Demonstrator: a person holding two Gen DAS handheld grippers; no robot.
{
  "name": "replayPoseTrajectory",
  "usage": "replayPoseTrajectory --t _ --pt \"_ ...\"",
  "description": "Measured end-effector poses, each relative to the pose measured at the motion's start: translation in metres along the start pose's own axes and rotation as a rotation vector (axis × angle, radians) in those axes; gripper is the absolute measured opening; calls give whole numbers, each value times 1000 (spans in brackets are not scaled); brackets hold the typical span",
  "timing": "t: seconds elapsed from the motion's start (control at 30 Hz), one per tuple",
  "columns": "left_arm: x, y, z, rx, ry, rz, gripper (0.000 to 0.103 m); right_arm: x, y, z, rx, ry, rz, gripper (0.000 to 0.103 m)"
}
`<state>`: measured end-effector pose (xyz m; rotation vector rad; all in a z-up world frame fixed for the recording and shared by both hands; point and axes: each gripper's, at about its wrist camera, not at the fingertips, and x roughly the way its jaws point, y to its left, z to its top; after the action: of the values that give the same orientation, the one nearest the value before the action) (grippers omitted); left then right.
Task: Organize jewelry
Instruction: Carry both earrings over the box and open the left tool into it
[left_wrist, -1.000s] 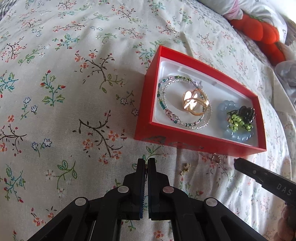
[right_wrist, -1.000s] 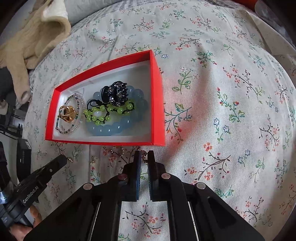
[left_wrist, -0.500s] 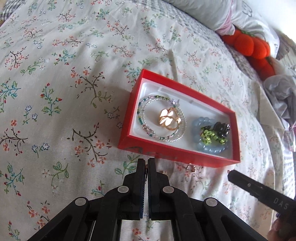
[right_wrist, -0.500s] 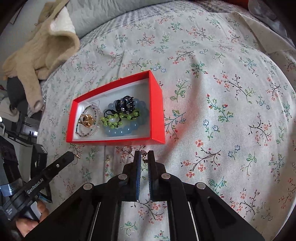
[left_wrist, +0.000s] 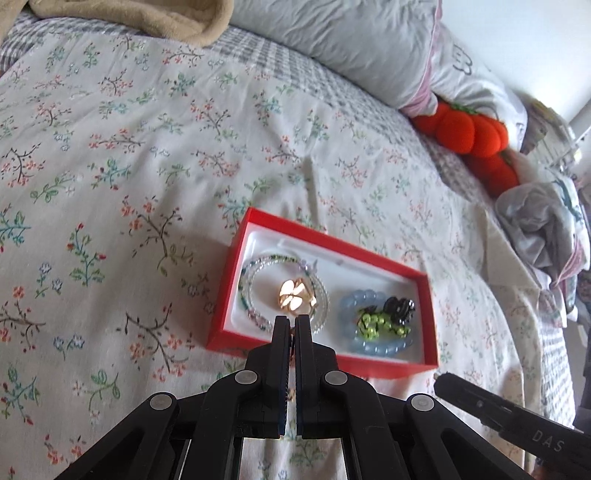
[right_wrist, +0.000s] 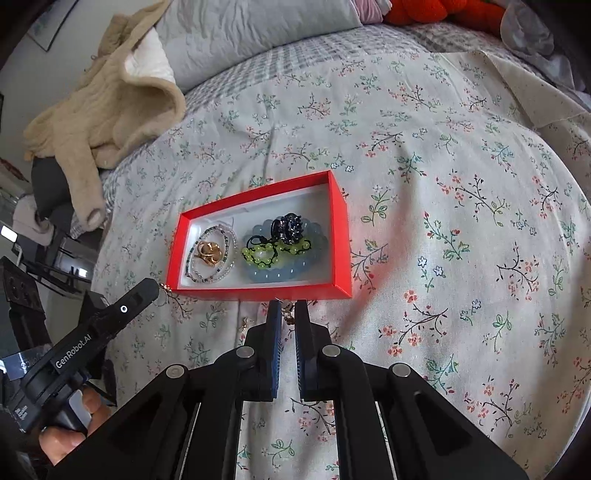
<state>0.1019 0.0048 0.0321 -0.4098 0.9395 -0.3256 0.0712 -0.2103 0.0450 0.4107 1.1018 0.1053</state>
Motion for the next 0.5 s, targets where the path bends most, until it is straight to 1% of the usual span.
replayPoseTrajectory --t 0.2,0.47,0.5 --pt "14 -2 3 32 -23 24 0 4 -1 3 12 0 3 7" --pt "29 -2 0 40 4 71 0 6 0 3 16 3 4 7" --pt "30 -3 0 38 10 74 5 6 0 3 18 3 4 7"
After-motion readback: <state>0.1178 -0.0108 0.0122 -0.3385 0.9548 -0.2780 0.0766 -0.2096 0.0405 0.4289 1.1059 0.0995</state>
